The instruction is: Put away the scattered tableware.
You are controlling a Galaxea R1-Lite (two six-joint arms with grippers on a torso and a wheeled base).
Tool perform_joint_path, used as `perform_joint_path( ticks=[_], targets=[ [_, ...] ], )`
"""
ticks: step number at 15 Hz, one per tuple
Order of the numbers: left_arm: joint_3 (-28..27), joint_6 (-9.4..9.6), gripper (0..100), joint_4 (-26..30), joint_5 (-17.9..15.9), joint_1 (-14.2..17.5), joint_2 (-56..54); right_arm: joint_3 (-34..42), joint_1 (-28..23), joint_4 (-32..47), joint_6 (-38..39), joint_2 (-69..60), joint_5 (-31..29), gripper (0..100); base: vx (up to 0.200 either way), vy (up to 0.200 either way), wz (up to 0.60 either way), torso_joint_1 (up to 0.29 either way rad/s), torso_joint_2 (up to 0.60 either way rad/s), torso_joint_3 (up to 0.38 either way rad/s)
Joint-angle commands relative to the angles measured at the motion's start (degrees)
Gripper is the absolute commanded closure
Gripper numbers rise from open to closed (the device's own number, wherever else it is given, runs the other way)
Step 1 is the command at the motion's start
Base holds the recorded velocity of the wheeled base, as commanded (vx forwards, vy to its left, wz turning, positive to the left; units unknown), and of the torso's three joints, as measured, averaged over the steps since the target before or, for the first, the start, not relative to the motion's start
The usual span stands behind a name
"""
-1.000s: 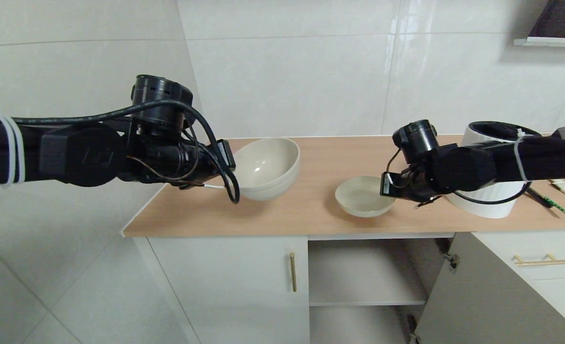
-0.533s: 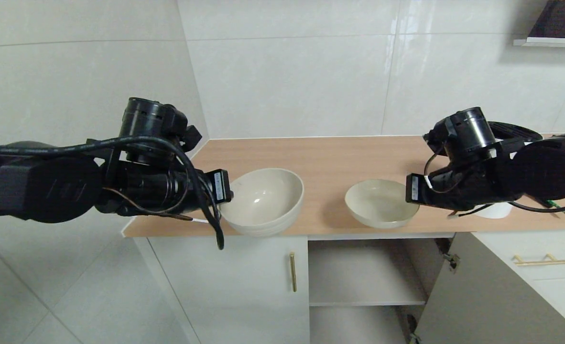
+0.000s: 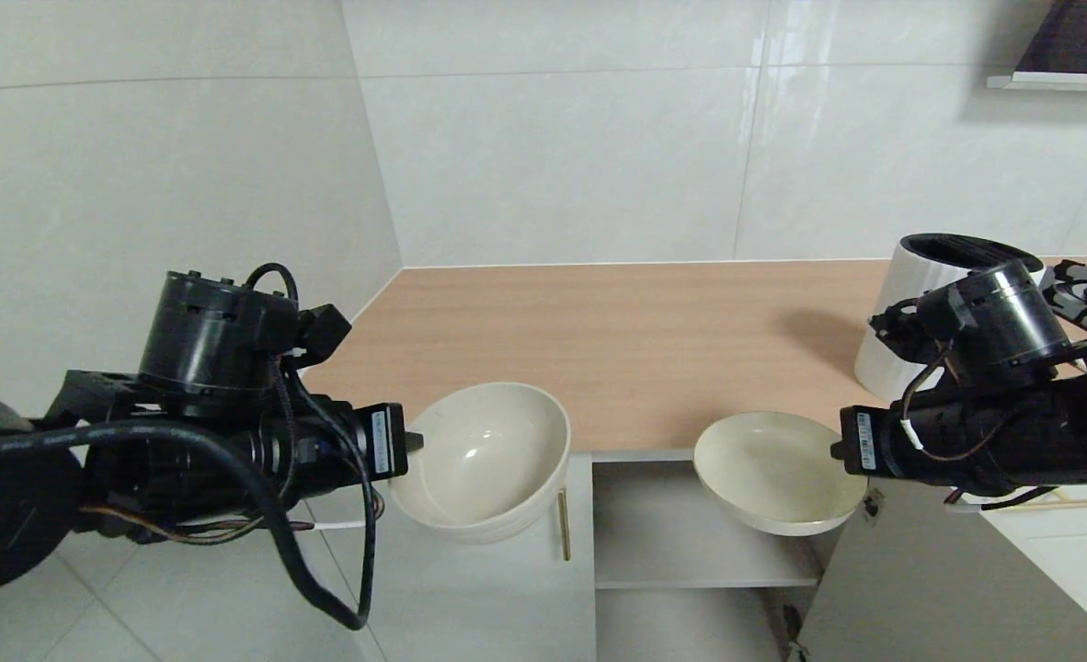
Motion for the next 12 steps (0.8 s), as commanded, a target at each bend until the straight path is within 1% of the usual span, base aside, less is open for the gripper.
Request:
perform_joint_path(
  ticks=[1, 3, 6, 12],
  targets=[
    [2.3, -0.05, 100, 0.0, 0.0, -0.5, -2.6, 2.3, 0.3, 0.1, 0.1, -2.0, 0.0, 100, -0.200, 0.000, 0.00, 0.007, 0.00, 0.012],
    [2.7, -0.05, 100, 0.0, 0.0, -0.9, -1.2, 4.1, 0.3, 0.0, 0.1, -1.3, 0.3, 100, -0.200, 0.000, 0.00, -0.005, 0.00, 0.000],
    [2.7, -0.05, 100, -0.1, 0.0, -0.9, -0.1, 4.1, 0.3, 0.0, 0.1, 0.2, 0.3, 100, -0.200, 0.000, 0.00, -0.007, 0.00, 0.006],
    [2.7, 0.13, 100, -0.2, 0.0, -0.9, 0.3, 4.3, 0.4, -0.1, 0.0, 0.8, 0.3, 100, 0.000, 0.000, 0.00, 0.000, 0.00, 0.000]
  ],
)
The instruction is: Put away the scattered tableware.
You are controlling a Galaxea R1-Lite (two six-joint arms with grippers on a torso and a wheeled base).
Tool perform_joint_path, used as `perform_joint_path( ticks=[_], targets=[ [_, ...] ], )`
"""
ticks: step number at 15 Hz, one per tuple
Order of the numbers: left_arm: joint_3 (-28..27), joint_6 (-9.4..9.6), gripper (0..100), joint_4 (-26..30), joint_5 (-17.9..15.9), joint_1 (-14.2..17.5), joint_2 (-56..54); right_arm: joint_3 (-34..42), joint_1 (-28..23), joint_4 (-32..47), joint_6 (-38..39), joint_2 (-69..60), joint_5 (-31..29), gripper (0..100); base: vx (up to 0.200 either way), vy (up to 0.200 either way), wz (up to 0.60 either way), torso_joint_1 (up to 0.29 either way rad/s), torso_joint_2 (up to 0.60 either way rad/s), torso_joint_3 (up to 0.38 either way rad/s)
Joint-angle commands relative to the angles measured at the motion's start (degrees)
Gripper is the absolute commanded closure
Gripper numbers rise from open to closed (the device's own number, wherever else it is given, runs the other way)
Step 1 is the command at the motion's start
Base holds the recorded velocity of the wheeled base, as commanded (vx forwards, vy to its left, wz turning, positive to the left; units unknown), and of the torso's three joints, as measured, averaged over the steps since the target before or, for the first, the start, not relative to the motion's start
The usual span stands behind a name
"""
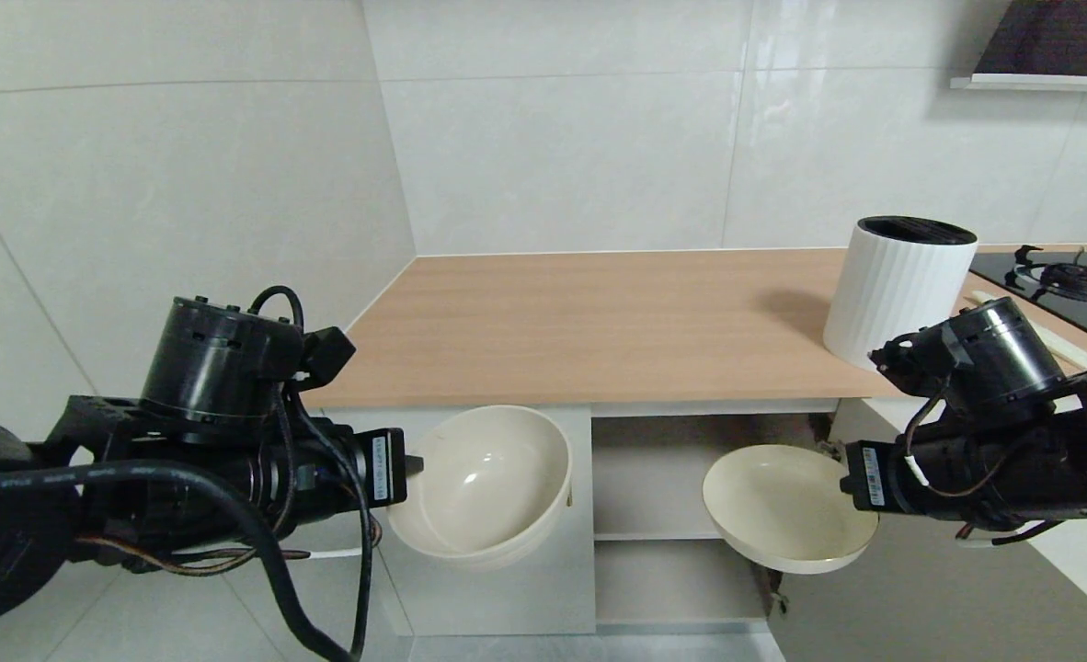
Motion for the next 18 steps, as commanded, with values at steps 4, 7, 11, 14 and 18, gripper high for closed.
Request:
perform_joint_path(
  ticks=[4, 7, 11, 14, 18],
  targets=[
    [-0.1, -0.01, 100, 0.0, 0.0, 0.0, 1.2, 1.1, 0.7, -1.0, -0.1, 0.9, -0.1, 100, 0.000, 0.000, 0.00, 0.000, 0.00, 0.000],
    [-0.1, -0.01, 100, 0.0, 0.0, 0.0, 1.7, 2.7, 0.8, -3.4, -0.3, 1.0, -0.1, 100, 0.000, 0.000, 0.00, -0.111, 0.28, 0.163],
    [-0.2, -0.01, 100, -0.1, 0.0, -0.1, 2.5, 3.1, 0.8, -4.6, -0.3, 1.9, -0.1, 100, 0.000, 0.000, 0.00, -0.178, 0.47, 0.289],
    [-0.2, -0.01, 100, -0.1, 0.0, -0.1, 2.9, 3.1, 0.8, -4.6, -0.3, 2.2, -0.1, 100, 0.000, 0.000, 0.00, -0.170, 0.47, 0.308],
    [-0.2, 0.08, 100, -0.1, 0.0, -0.2, 3.3, 3.3, 0.8, -5.3, -0.3, 2.5, -0.1, 100, 0.000, 0.000, 0.00, -0.149, 0.47, 0.318]
  ],
)
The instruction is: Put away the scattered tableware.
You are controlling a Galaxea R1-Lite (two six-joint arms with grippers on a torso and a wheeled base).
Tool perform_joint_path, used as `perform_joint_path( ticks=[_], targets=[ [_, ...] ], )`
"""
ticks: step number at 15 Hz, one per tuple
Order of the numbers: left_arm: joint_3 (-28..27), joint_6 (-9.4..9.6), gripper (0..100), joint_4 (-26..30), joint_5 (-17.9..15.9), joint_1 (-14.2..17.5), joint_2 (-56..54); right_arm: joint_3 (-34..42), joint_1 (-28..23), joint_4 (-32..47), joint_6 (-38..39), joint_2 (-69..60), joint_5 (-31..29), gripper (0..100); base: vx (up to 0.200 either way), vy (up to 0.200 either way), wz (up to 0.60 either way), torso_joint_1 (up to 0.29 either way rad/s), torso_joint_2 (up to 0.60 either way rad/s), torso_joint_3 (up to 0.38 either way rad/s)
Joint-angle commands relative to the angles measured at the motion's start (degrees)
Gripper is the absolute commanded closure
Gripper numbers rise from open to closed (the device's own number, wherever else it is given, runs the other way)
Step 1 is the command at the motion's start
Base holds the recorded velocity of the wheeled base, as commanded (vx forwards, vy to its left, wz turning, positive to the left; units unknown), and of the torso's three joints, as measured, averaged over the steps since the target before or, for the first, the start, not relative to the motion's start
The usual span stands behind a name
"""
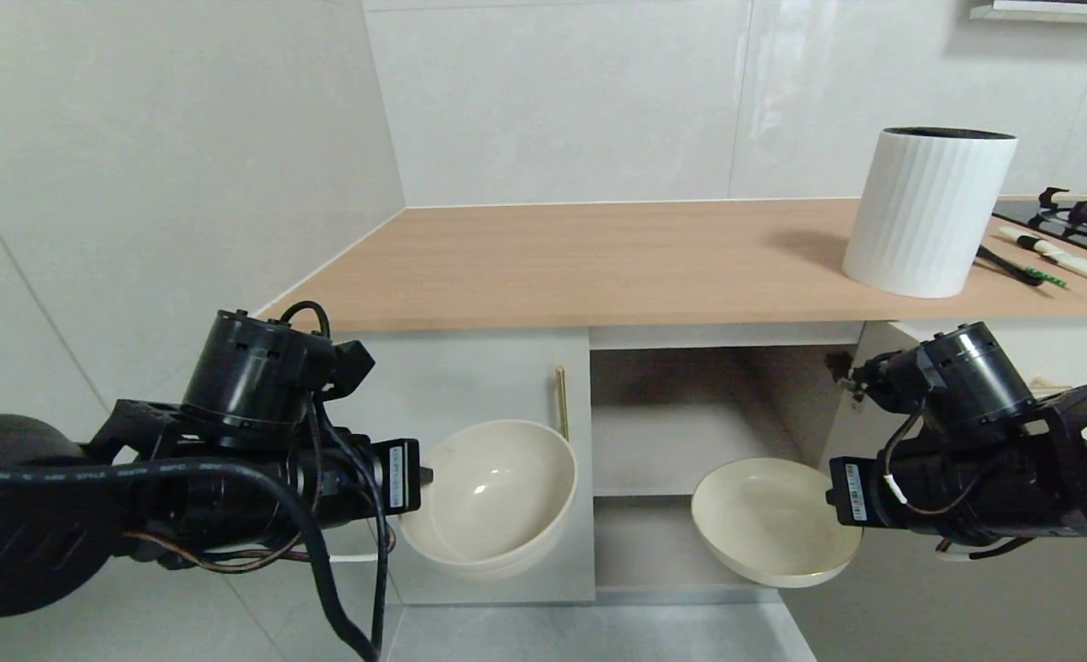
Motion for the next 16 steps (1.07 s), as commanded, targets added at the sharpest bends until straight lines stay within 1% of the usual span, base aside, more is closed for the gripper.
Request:
perform_joint_path(
  ticks=[1, 6, 8, 16],
  targets=[
    [0.0, -0.02, 100, -0.1, 0.0, -0.1, 0.3, 0.1, 0.0, 0.0, 0.0, 0.4, 0.0, 100, 0.000, 0.000, 0.00, -0.124, 0.47, 0.334],
    [0.0, -0.02, 100, -0.1, 0.0, -0.1, 0.5, 0.8, 0.1, -1.3, -0.1, 0.9, 0.0, 100, 0.000, 0.000, 0.00, -0.096, 0.45, 0.352],
    [-0.1, -0.02, 100, -0.1, 0.0, -0.1, 0.7, 1.2, 0.1, -1.9, -0.1, 0.9, 0.0, 100, 0.000, 0.000, 0.00, -0.017, 0.39, 0.330],
    [-0.1, -0.02, 100, -0.1, 0.0, -0.1, 0.7, 1.4, 0.1, -2.2, -0.2, 1.4, 0.0, 100, 0.000, 0.000, 0.00, 0.000, 0.01, 0.000]
  ],
)
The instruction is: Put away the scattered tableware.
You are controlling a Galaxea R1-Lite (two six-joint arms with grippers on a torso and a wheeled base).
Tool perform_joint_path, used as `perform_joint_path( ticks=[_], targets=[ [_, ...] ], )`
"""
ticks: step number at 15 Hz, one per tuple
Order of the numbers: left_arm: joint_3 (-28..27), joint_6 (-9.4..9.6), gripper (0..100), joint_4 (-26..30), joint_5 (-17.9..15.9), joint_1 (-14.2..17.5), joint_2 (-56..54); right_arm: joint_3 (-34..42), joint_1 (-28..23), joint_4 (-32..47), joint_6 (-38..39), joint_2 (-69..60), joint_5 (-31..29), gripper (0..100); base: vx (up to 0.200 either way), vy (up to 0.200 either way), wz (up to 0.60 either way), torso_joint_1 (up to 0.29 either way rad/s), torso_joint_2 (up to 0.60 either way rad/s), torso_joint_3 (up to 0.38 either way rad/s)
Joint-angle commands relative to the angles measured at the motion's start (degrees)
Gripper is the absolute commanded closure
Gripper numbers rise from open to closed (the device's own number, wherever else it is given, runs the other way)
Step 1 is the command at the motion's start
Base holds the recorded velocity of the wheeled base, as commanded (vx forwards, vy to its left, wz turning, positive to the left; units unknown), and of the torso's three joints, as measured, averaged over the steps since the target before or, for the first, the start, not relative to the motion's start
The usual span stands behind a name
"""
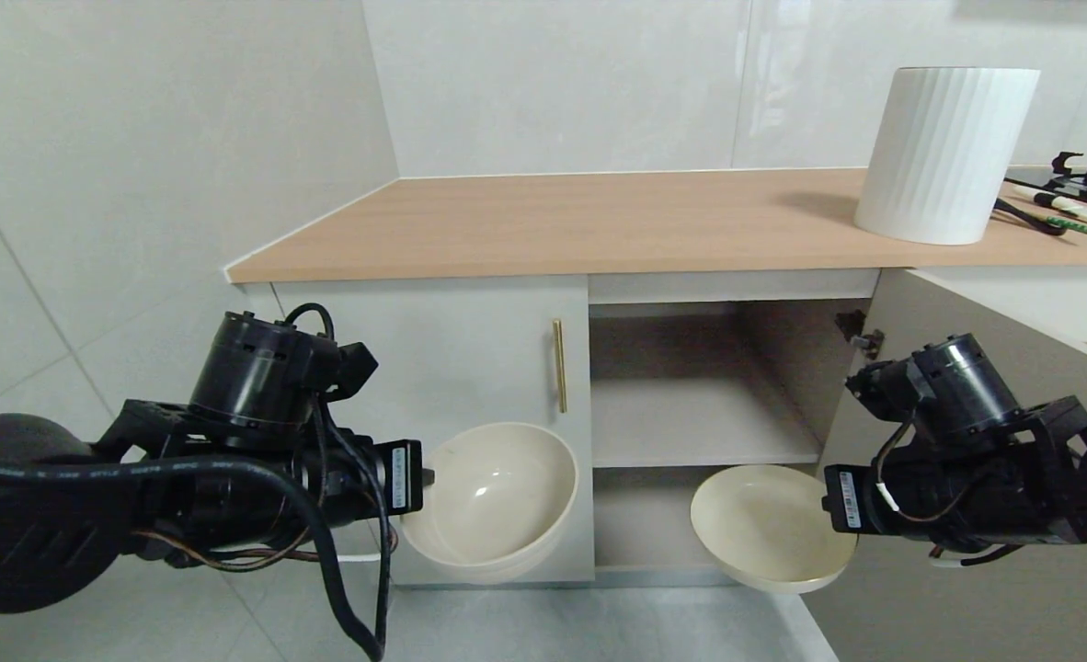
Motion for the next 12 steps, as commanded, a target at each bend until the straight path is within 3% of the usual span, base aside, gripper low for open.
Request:
perform_joint_path(
  ticks=[1, 6, 9, 12],
  targets=[
    [-0.1, -0.02, 100, 0.0, 0.0, 0.0, 0.2, 0.0, 0.0, 0.0, 0.0, 0.5, 0.0, 100, 0.000, 0.000, 0.00, 0.000, 0.00, 0.000],
    [-0.5, 0.25, 100, 0.0, -0.1, 0.1, 1.1, -0.3, 0.0, -2.5, -1.7, 4.8, -0.1, 100, 0.000, 0.000, 0.00, -0.008, 0.11, 0.068],
    [-1.4, 0.25, 100, -0.1, -0.1, 0.1, 3.1, -3.1, -1.0, -8.3, -3.7, 9.5, 0.0, 100, 0.000, 0.000, 0.00, 0.000, 0.00, 0.000],
    [-3.3, 0.25, 100, -0.1, -0.1, 0.1, 4.8, -12.9, -3.9, -12.5, -6.8, 20.7, 0.0, 100, 0.000, 0.000, 0.00, 0.000, 0.00, 0.000]
  ],
)
